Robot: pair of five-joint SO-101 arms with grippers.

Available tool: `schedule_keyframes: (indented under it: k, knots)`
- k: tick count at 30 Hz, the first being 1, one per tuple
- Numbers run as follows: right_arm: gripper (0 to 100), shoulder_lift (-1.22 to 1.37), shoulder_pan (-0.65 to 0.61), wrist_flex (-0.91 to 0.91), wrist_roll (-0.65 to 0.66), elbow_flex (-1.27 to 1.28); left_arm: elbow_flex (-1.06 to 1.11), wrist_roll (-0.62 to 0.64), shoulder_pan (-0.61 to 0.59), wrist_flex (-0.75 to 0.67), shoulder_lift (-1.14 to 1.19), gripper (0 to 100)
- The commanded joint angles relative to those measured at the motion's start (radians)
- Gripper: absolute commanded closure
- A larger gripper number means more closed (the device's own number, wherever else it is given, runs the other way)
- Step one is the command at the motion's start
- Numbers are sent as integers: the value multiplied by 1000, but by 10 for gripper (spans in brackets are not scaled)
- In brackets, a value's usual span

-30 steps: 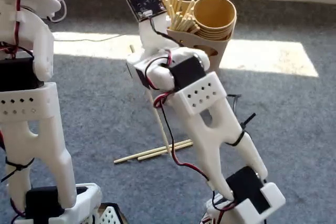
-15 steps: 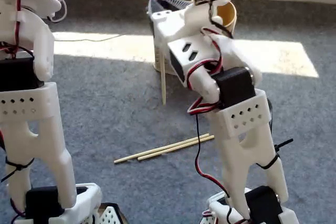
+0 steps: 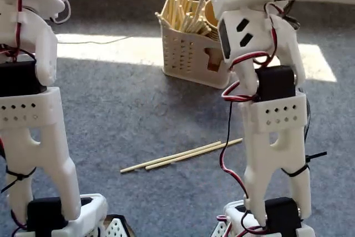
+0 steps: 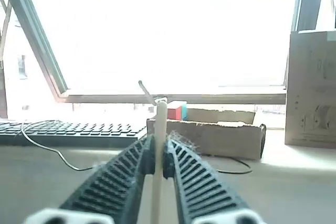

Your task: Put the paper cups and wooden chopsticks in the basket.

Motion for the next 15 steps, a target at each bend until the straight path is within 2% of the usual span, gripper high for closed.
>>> schedule_keyframes:
  k: [1,8,15]
  knots:
    - [992,-2,30,-170,-11,50,-41,9,4,0,-44,912]
    - [992,-1,27,-466,-11,243,-41,9,4,0,-44,912]
    - [992,94,25,-518,-5,306,-39,9,4,0,-44,912]
